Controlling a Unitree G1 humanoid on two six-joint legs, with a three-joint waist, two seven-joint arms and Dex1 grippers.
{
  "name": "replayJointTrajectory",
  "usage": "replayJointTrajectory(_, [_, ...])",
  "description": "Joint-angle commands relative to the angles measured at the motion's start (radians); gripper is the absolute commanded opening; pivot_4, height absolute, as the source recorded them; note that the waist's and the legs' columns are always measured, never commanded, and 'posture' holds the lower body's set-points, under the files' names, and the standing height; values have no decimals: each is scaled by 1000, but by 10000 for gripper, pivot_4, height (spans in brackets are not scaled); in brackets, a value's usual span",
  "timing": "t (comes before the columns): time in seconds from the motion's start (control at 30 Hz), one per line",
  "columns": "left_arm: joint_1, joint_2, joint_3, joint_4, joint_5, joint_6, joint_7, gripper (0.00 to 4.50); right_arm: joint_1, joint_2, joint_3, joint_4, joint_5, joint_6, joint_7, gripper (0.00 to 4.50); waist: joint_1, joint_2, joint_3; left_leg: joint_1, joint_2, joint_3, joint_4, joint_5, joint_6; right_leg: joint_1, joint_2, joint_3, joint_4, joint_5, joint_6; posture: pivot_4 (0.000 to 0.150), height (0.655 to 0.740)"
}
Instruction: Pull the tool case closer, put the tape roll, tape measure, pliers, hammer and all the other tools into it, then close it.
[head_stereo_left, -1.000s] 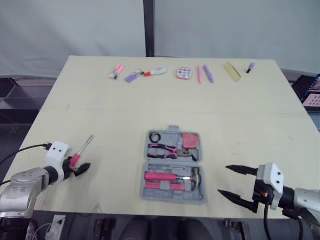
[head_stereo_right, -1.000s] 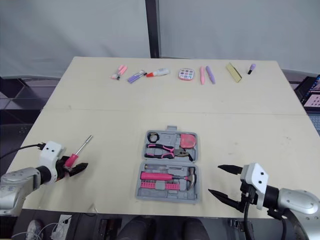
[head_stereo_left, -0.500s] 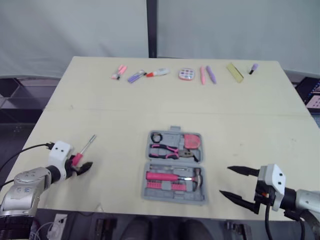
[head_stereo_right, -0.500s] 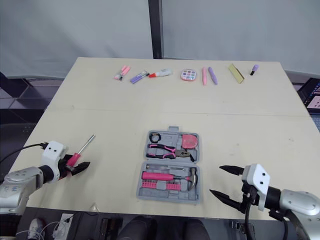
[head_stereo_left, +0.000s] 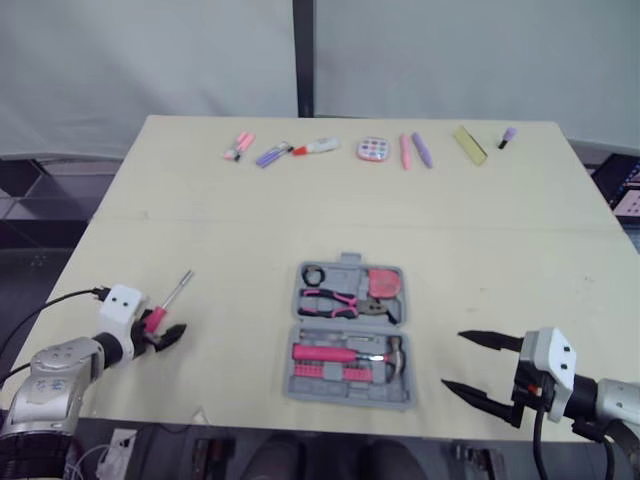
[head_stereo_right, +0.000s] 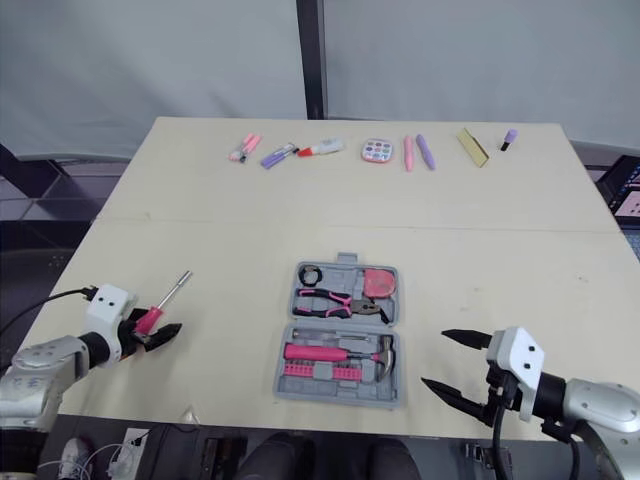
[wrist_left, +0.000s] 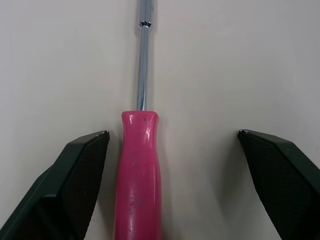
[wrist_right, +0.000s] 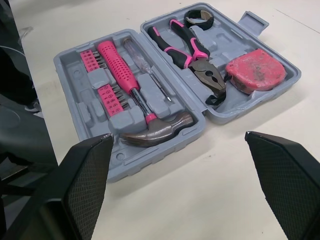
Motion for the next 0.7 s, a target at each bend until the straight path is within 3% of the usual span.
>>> replayJointTrajectory(0.03, [26,-9,-13,46,28,1,1,44454,1,-3,-27,-27,7,-6,-6,45000,-1,1,0,0,0,0,0,0,0,0,0,0,0,0,0,1500,7134])
replayJointTrajectory(0.13, [25,-11,-11,54,27,-2,-4,44454,-1,-4,-27,-25,7,-5,-7,45000,-1,1,-1,0,0,0,0,0,0,0,0,0,0,0,0,1500,7134])
replayJointTrajectory(0.23, [19,-10,-9,69,28,-9,-7,36452,-4,-5,-27,-24,7,-4,-7,45000,-1,1,-1,0,0,0,0,0,0,0,0,0,0,0,0,1500,7134])
replayJointTrajectory(0.43, [2,-8,-11,103,36,-26,-14,7231,-7,-3,-23,-21,3,-6,-9,45000,-3,2,-1,0,0,0,0,0,0,0,0,0,0,0,0,1500,7134])
replayJointTrajectory(0.7, [-14,-11,-8,107,38,-75,-22,7163,-5,1,-26,-13,-2,-11,-12,45000,-3,3,-2,1,0,0,0,0,0,0,0,0,0,0,0,1500,7134])
